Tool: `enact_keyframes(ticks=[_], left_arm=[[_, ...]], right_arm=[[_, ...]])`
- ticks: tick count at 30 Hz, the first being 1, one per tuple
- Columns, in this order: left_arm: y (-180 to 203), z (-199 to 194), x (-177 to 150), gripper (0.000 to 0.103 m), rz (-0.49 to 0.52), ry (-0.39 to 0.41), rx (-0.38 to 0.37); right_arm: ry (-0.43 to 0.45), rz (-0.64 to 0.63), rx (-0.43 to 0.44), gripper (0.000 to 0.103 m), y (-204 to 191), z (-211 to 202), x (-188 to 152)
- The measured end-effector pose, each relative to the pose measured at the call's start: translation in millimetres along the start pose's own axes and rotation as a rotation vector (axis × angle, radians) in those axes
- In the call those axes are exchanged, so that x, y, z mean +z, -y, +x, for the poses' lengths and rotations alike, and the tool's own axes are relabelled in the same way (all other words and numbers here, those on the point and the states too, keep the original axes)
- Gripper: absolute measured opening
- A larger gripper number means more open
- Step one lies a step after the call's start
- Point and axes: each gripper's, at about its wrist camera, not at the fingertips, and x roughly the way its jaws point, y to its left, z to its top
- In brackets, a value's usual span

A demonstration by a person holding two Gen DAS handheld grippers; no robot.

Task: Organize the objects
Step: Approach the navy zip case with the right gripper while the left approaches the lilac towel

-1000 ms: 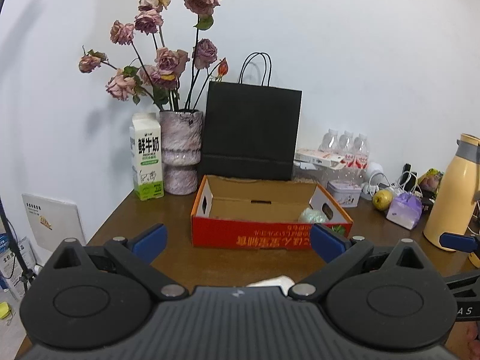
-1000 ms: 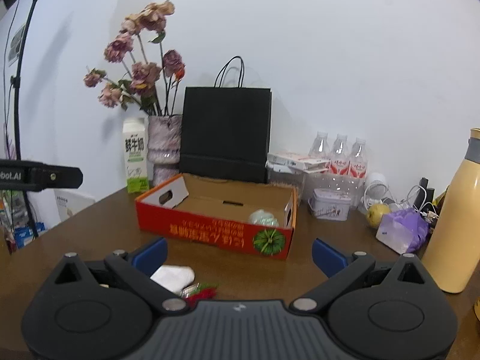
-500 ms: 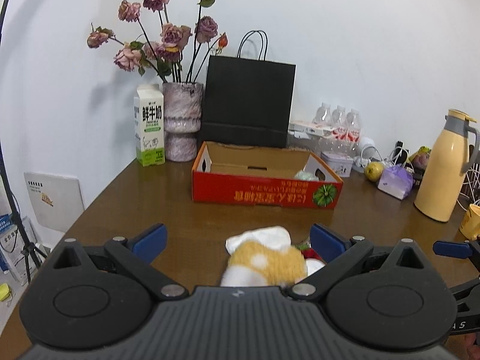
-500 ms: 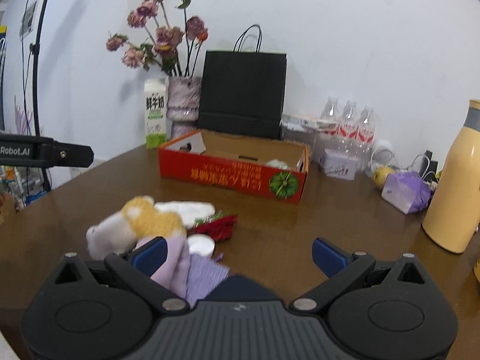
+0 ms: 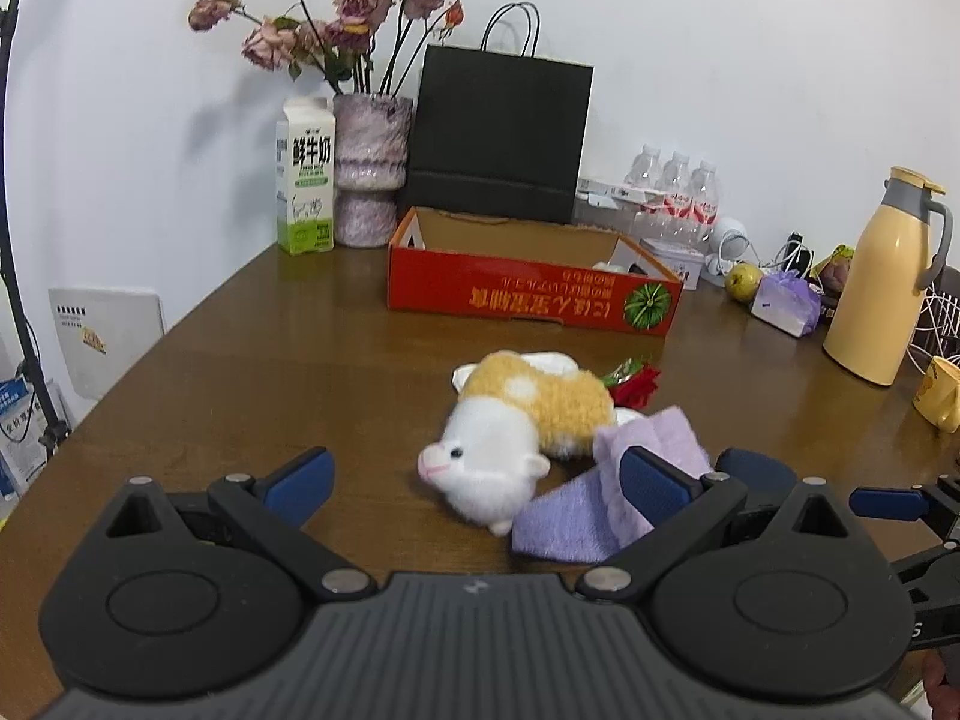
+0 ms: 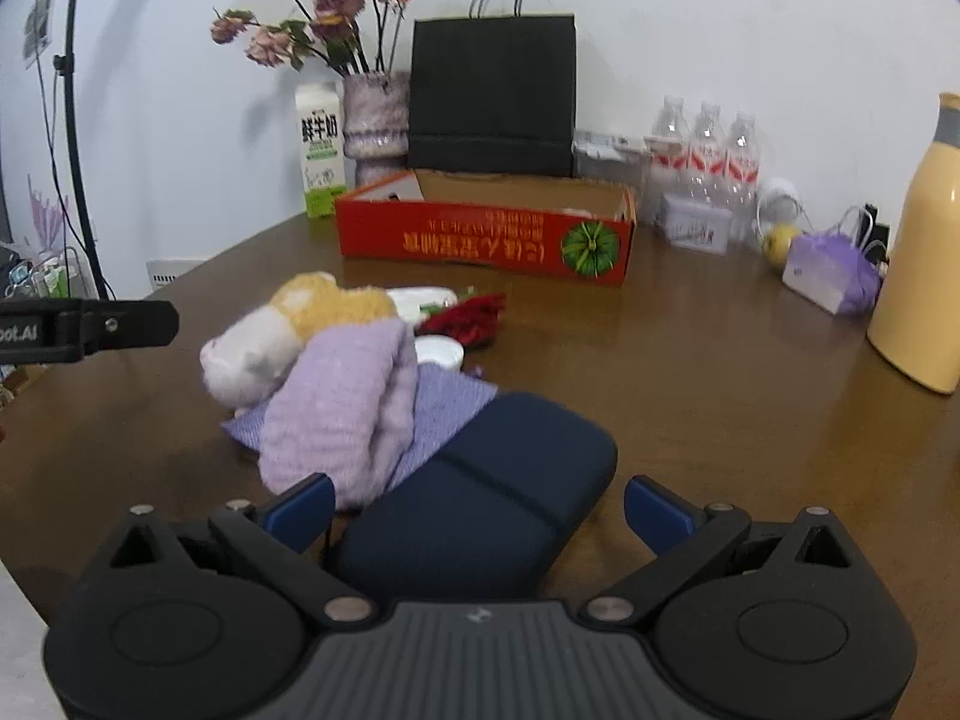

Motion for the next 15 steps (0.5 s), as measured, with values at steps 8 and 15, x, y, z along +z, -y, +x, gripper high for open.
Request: enact_keyframes(ticks=[8, 15], left_arm=[[-2, 1, -5, 0.103, -0.008, -0.014, 0.007], [1, 2, -6, 0.103, -0.003, -0.023, 0.007]], right_arm=[[-0.021, 0.013, 0.007, 0.103, -6, 9, -4], [-0.061, 0.018, 0.010, 0.103, -5, 18, -6]])
